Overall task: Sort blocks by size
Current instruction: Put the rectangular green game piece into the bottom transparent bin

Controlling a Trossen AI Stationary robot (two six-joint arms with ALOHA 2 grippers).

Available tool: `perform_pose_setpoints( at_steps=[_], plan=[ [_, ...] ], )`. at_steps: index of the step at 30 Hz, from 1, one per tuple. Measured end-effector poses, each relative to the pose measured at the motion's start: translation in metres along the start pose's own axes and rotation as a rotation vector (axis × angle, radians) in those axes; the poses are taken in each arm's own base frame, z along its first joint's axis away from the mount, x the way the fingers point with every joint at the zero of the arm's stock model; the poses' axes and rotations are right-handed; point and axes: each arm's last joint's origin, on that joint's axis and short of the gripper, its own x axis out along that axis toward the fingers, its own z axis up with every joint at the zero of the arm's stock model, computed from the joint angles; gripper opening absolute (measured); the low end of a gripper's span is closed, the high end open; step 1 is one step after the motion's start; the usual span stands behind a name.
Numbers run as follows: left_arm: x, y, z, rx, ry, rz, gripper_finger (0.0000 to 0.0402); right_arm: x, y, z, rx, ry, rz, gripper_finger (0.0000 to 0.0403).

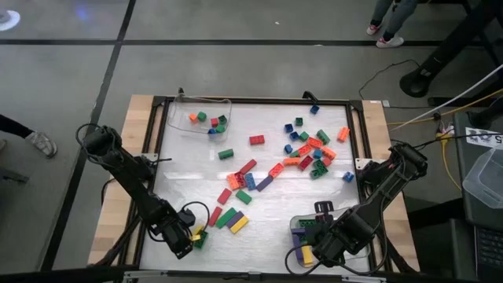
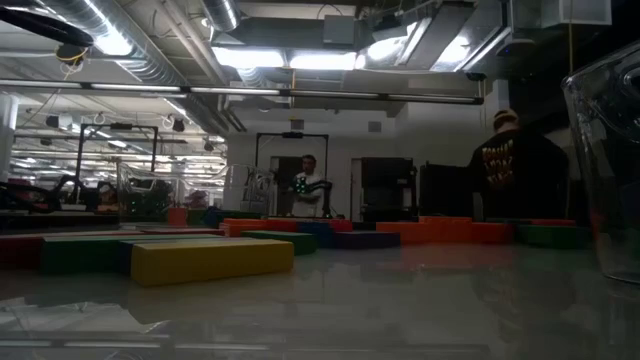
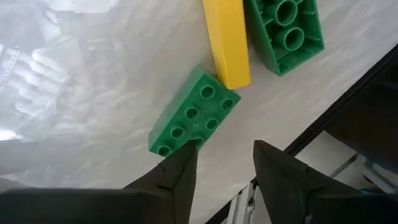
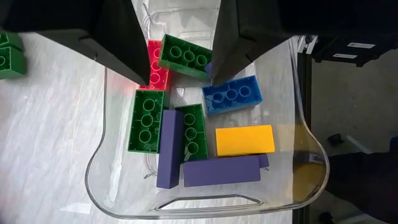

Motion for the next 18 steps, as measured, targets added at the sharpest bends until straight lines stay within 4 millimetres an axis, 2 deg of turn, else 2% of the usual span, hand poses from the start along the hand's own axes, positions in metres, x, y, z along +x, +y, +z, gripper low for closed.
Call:
perform_pose_setpoints(
  at_steps=[10,18],
  plan=[
    [-0.0001,0.0015,0.0021,0.122,-0.065,0.02,0.0238,0.0,0.0,0.0,0.0,0.0,0.0,0.0172],
    [0.0085,0.0012,0.0031,0.331,-0.072,0.058,0.0253,0.0,-0.0001,0.0001,0.0,0.0,0.0,0.0172]
  ],
)
